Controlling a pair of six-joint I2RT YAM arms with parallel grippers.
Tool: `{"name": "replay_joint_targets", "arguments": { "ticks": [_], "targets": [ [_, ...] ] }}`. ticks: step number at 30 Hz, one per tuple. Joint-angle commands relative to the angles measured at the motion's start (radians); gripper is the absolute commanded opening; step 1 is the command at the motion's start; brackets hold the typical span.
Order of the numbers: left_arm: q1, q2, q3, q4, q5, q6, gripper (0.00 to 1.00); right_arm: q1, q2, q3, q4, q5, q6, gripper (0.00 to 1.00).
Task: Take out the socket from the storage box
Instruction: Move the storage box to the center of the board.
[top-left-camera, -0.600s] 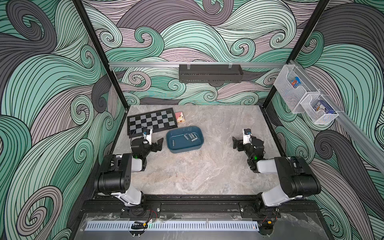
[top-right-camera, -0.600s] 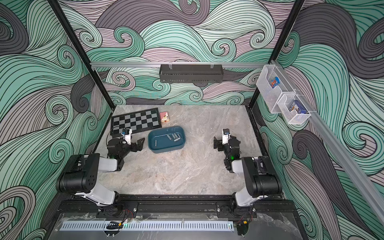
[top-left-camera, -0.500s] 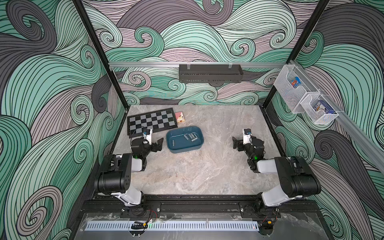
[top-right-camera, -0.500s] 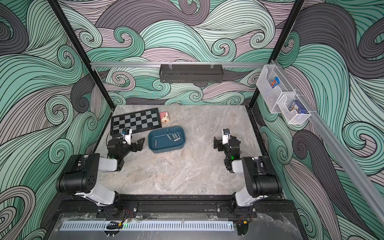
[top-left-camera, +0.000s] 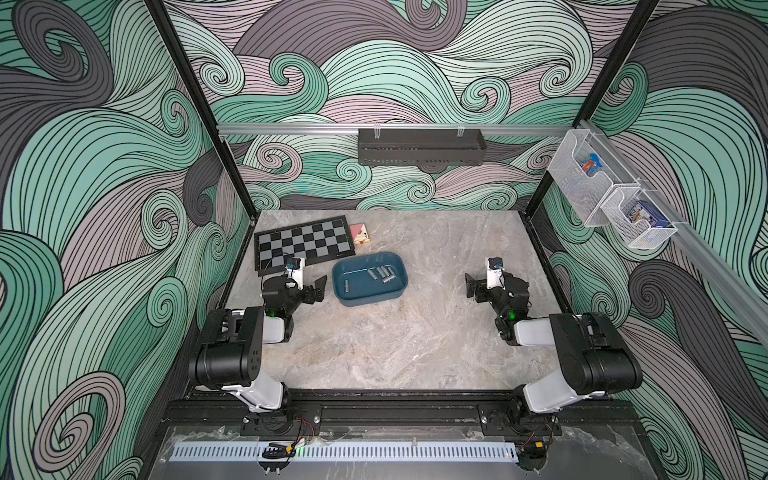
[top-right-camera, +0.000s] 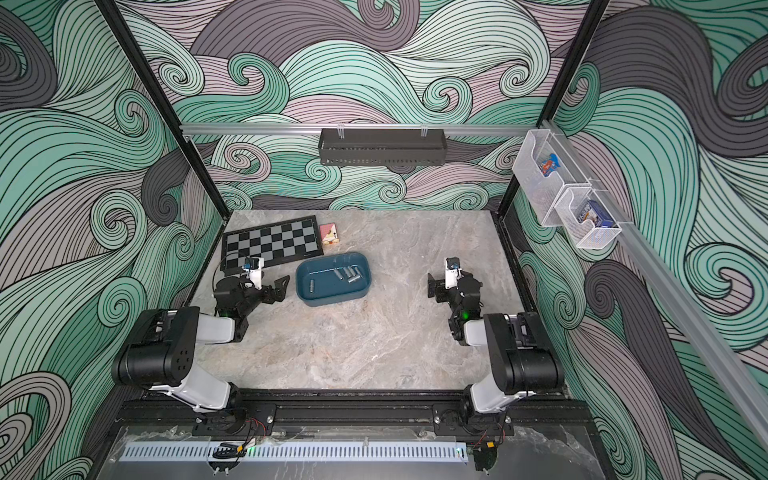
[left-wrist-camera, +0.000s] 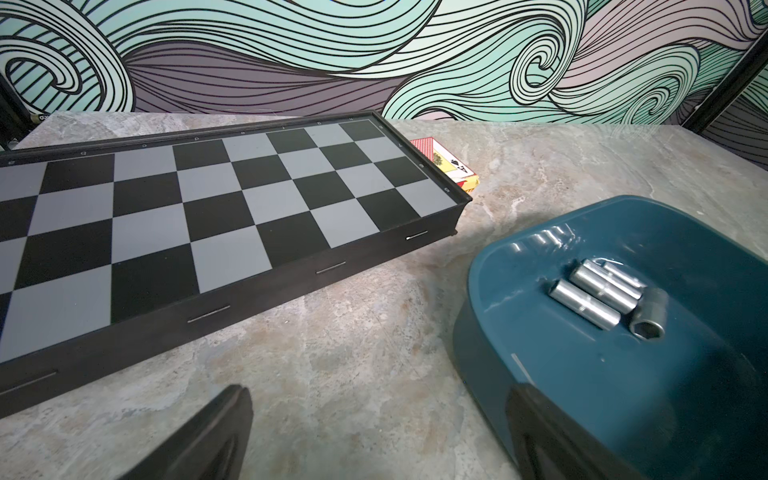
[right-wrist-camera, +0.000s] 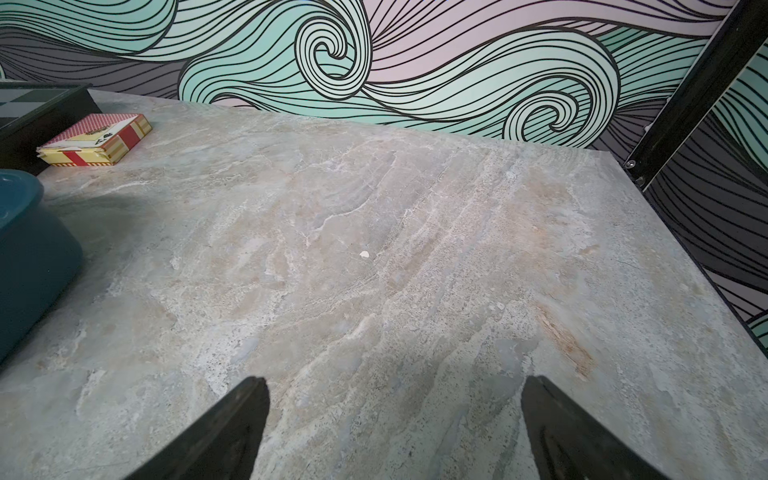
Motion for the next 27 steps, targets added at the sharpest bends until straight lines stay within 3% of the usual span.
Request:
{"name": "replay_joint_targets", "arguments": {
  "ticks": [1, 5, 10, 13, 15, 16, 18, 20, 23, 27],
  "targets": [
    [0.007, 0.012, 0.021, 0.025, 0.019, -0.007, 0.99, -0.007, 0.005, 0.019, 0.012, -0.010, 0.006, 0.98],
    [0.042, 0.022, 0.001, 0.086, 0.063, -0.041, 0.98, -0.066, 0.010, 0.010, 0.036, -0.108, 0.050, 0.98],
    [0.042, -0.006, -0.027, 0.113, -0.025, -0.073, 0.99, -0.050, 0.005, 0.019, 0.011, -0.075, 0.041, 0.98],
    [0.040, -0.120, -0.001, -0.037, -0.088, -0.088, 0.99, -0.043, -0.046, 0.044, -0.065, -0.012, 0.054, 0.98],
    [0.019, -0.257, 0.034, -0.205, -0.150, -0.086, 0.99, -0.036, -0.136, 0.080, -0.212, 0.012, 0.054, 0.98],
    [0.012, -0.310, 0.044, -0.249, -0.189, -0.121, 0.99, -0.035, -0.173, 0.090, -0.256, 0.018, 0.055, 0.98],
    [0.020, -0.405, 0.052, -0.307, -0.264, -0.391, 0.99, -0.036, -0.259, 0.081, -0.273, 0.038, 0.091, 0.98],
    [0.023, -0.434, 0.050, -0.243, -0.235, -0.482, 0.99, -0.053, -0.317, 0.045, -0.188, 0.065, 0.234, 0.98],
    [0.048, -0.427, 0.095, -0.238, -0.087, -0.612, 0.99, -0.091, -0.358, 0.009, -0.099, 0.096, 0.494, 0.98],
    [0.054, -0.394, 0.054, -0.171, -0.150, -0.881, 0.99, -0.135, -0.453, 0.065, -0.288, -0.005, 0.551, 0.98]
  ]
}}
